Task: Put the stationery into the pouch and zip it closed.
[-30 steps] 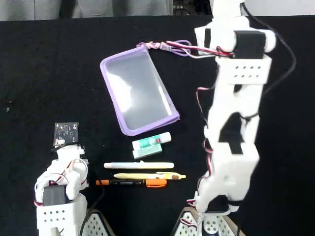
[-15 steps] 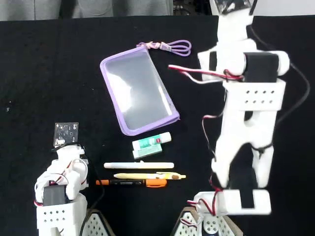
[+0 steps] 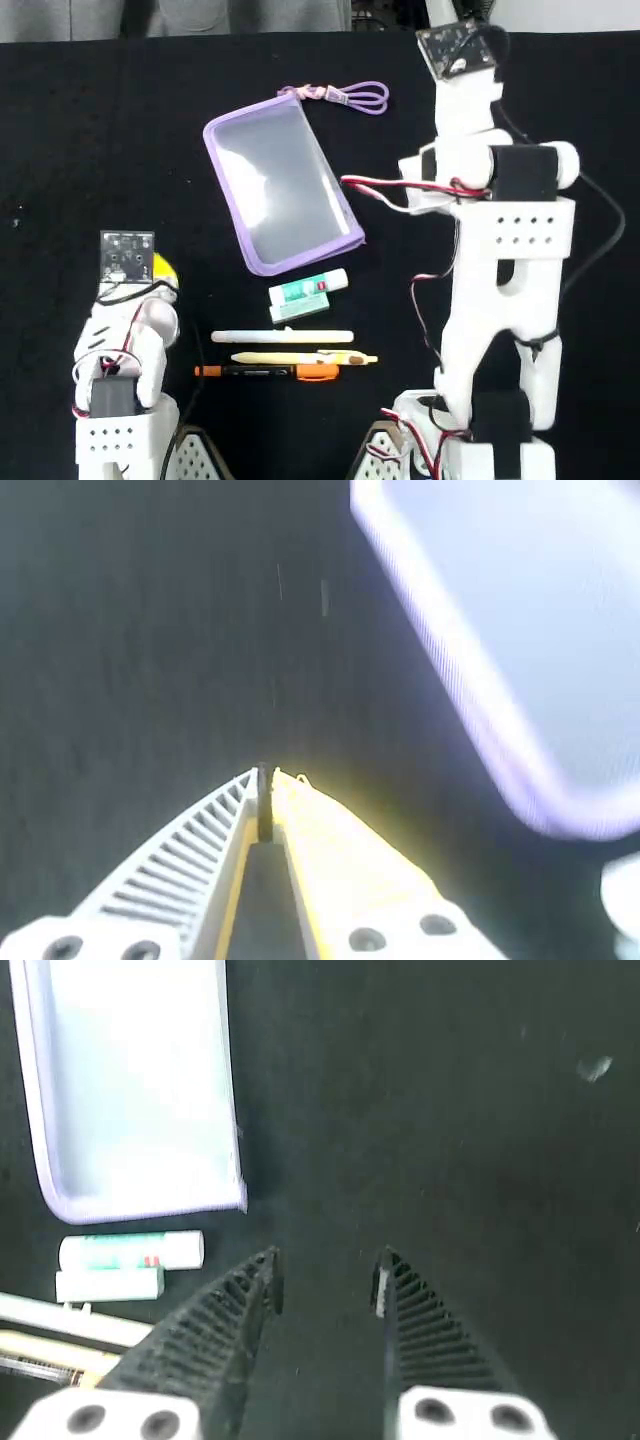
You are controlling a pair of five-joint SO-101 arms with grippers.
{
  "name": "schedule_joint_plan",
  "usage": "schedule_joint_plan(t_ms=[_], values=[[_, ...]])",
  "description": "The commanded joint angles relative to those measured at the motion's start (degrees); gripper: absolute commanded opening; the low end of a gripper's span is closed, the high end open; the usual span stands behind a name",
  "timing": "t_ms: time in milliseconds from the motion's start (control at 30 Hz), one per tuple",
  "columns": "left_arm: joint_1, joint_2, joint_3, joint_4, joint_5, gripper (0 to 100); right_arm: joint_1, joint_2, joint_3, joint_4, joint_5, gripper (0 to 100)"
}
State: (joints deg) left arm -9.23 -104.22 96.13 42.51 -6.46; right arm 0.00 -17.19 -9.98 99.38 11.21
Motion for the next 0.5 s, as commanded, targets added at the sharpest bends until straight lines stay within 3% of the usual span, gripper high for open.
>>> schedule_joint_plan(t_ms=[0,133,467], values=[[0.7,-0.4,-1.7,-2.7,-4.0,3,-0.8,-3.7,2.9,1.3,-0.1,15.5],[-0.4,-0.4,-4.5,-2.4,-15.1,3,-0.8,-6.2,8.5,0.4,0.0,15.5],[-0.6,-0.3,-8.4,-7.5,-10.5,3,-0.8,-14.6,23.1,-6.5,-0.2,15.5]])
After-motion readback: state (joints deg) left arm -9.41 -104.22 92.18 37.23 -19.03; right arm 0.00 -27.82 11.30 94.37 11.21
